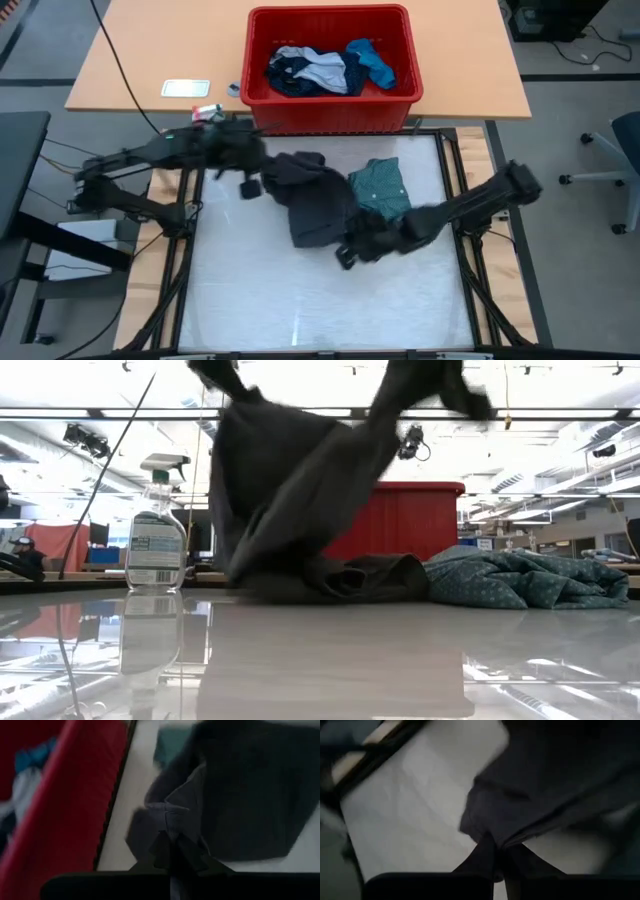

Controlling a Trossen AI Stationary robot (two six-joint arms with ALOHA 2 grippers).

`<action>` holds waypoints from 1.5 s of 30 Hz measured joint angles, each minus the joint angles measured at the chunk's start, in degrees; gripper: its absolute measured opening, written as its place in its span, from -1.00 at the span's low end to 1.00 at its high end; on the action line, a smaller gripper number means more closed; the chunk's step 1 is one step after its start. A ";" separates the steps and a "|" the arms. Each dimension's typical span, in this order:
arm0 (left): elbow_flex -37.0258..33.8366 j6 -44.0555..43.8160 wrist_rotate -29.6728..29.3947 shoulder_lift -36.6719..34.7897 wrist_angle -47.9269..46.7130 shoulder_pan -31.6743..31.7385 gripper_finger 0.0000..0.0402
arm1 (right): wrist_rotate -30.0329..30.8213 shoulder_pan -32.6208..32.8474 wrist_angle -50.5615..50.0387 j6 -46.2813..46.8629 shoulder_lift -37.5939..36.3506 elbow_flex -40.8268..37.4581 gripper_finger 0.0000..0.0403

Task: Fold laundry
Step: Fold the gray shorts

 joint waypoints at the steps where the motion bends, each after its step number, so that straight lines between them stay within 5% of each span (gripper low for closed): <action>1: 0.02 0.61 0.06 -1.88 0.84 -0.82 -0.96 | -0.54 -0.53 -3.45 -7.13 -1.89 2.72 -0.90; 4: 0.02 0.07 0.40 -7.37 3.12 -3.09 -0.97 | -2.65 -1.94 -9.36 -23.29 -5.87 11.56 -0.90; 10: 2.67 -11.04 8.30 -16.58 13.22 -9.74 -0.97 | -9.82 -3.82 -19.45 -37.87 -10.61 28.72 -0.90; 16: 4.61 -23.32 26.81 -19.70 17.15 -16.94 -0.97 | -31.48 -3.59 -21.13 -38.19 -13.50 38.11 -0.90; 21: 4.59 -33.30 28.35 -16.69 20.98 -26.79 -0.97 | -44.43 0.18 -21.07 -34.01 -13.49 41.36 -0.90; 26: 4.46 -36.04 22.74 -11.11 25.08 -36.53 -0.98 | -48.24 2.79 -23.27 -34.87 -12.68 41.55 -0.90; 29: 4.48 -38.37 12.45 -9.76 22.98 -39.76 -0.98 | -45.59 2.41 -26.63 -39.45 -12.20 41.15 -0.90; 37: 4.52 -62.99 -23.28 -9.44 -13.99 -40.55 -0.98 | -31.17 -12.27 -36.22 -52.46 -11.98 34.43 -0.90; 42: 4.49 -81.76 -26.50 -6.82 -36.77 -36.36 -0.98 | -32.93 -27.19 -27.36 -58.91 -10.92 21.48 -0.90; 45: 3.24 -80.33 -26.70 -6.22 -35.94 -33.25 -0.98 | -33.01 -34.17 -16.42 -59.74 -7.64 12.64 -0.90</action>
